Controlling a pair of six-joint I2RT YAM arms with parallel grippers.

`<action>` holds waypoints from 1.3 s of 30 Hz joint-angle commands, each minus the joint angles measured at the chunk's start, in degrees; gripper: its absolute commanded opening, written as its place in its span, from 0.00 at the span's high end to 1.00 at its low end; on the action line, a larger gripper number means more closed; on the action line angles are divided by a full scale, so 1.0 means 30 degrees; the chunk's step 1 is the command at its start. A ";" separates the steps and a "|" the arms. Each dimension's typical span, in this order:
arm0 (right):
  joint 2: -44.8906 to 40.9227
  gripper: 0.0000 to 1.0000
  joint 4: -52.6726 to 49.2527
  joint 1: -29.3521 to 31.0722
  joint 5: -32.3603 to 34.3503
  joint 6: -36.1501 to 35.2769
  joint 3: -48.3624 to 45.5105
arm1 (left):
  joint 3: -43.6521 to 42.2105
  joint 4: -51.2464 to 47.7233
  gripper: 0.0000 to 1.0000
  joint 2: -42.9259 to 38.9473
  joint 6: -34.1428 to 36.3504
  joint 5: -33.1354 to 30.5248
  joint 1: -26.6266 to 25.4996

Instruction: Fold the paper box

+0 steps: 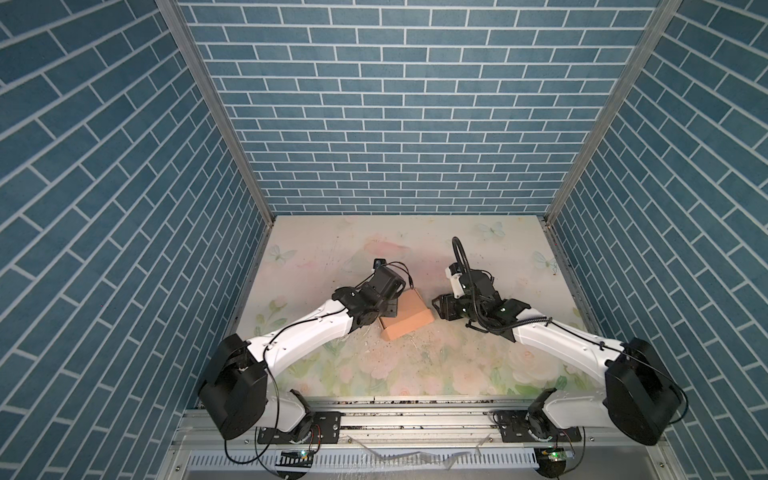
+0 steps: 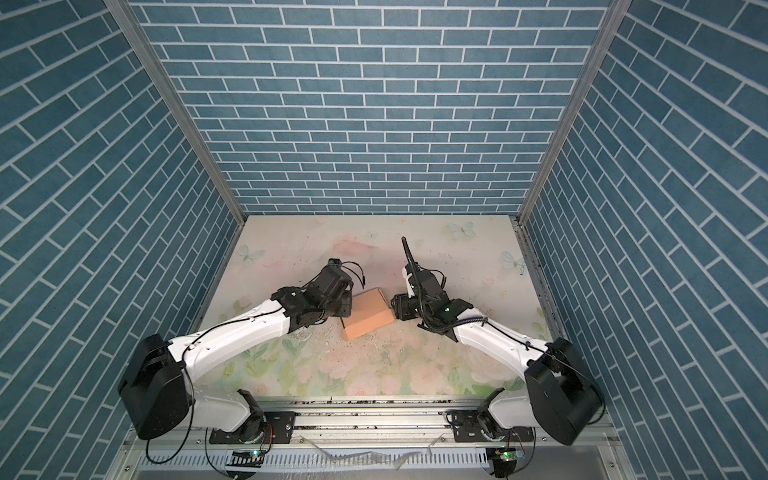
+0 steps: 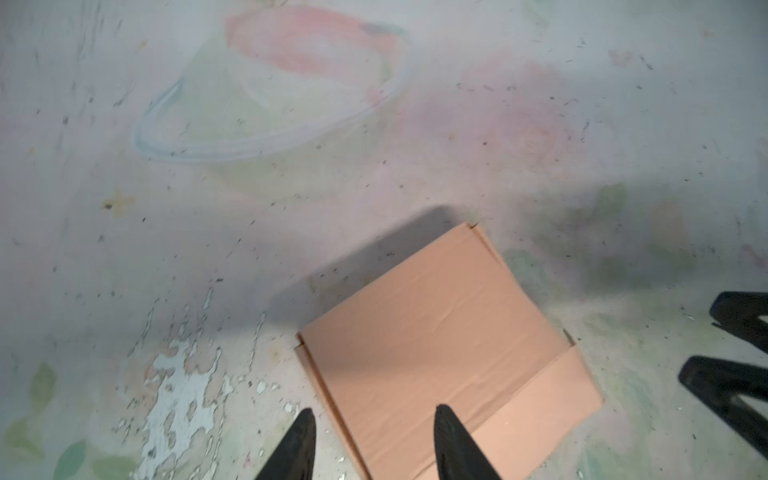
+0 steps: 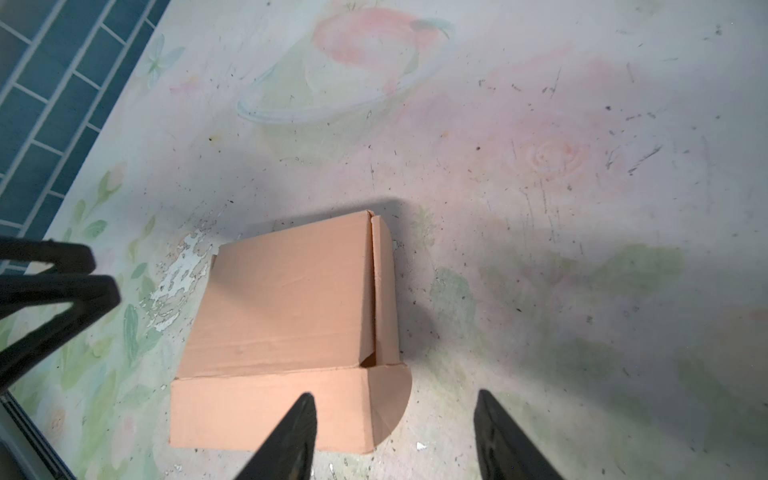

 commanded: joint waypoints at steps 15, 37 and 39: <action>0.4702 0.40 -0.0351 -0.1175 -0.0131 0.0407 0.2413 | -0.1747 -0.1163 0.54 0.2293 -0.2571 0.0871 0.1530; 0.6466 0.43 0.0309 -0.1270 0.0987 0.2559 0.2813 | 0.7611 -0.1043 0.54 1.0860 0.0439 0.3678 0.3240; 0.6142 0.43 -0.0007 -0.1403 0.1525 0.2468 0.2810 | 0.7439 -0.0750 0.54 1.0710 0.0544 0.3928 0.3556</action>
